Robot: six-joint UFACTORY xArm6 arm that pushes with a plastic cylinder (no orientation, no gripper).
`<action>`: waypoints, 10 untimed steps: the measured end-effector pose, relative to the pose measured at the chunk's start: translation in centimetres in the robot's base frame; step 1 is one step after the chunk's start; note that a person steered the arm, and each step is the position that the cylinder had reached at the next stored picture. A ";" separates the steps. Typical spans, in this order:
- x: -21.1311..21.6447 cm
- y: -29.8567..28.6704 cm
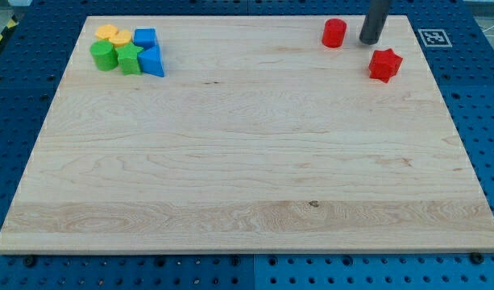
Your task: Slide the red circle towards the top center of the board
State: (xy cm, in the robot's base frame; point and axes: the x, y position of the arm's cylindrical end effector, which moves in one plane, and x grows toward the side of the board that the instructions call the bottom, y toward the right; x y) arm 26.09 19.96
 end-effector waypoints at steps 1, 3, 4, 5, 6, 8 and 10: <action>0.0 -2.5; 0.0 -6.7; 0.0 -8.1; 0.0 -9.2; 0.0 -10.1; -1.0 -8.1; -2.2 -8.2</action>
State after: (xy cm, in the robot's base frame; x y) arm 23.88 11.73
